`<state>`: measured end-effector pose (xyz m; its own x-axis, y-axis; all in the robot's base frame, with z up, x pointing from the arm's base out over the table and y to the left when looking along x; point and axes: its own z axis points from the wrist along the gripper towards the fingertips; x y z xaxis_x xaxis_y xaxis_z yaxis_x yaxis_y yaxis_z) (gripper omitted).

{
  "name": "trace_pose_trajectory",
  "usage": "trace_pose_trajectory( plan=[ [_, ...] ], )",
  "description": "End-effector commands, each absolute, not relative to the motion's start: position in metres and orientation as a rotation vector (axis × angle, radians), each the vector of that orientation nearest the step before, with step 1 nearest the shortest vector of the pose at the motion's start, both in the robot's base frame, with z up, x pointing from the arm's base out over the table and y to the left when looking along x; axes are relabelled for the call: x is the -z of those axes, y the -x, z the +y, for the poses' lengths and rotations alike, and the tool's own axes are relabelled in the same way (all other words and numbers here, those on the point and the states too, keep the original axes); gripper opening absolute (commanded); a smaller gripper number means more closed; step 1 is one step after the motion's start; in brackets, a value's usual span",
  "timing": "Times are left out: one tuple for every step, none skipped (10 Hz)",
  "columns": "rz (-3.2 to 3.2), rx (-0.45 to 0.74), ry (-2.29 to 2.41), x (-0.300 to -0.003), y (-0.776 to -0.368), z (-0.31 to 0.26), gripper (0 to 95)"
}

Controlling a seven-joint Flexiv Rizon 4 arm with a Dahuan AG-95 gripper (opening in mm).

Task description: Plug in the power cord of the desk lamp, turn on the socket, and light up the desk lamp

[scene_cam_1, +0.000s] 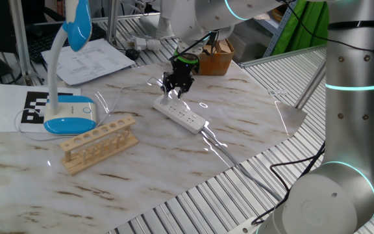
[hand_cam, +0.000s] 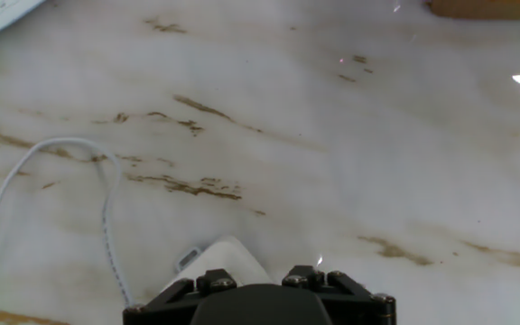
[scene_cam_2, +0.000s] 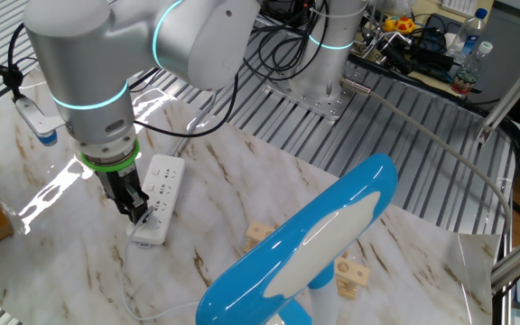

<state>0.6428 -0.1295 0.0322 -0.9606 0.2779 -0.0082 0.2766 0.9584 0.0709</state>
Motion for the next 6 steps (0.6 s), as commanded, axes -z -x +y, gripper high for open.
trace_pose_trajectory(
  plan=[
    [3.093, -0.107, -0.436, -0.0331, -0.642, -0.1306, 57.0],
    [3.095, -0.107, -0.438, -0.0339, -0.6417, -0.1313, 57.0],
    [3.096, -0.106, -0.436, -0.0345, -0.6416, -0.132, 57.0],
    [3.097, -0.104, -0.43, -0.0342, -0.6415, -0.1329, 57.0],
    [3.096, -0.104, -0.419, -0.0325, -0.6405, -0.1364, 57.0],
    [3.095, -0.104, -0.417, -0.0318, -0.6399, -0.1374, 57.0]
  ],
)
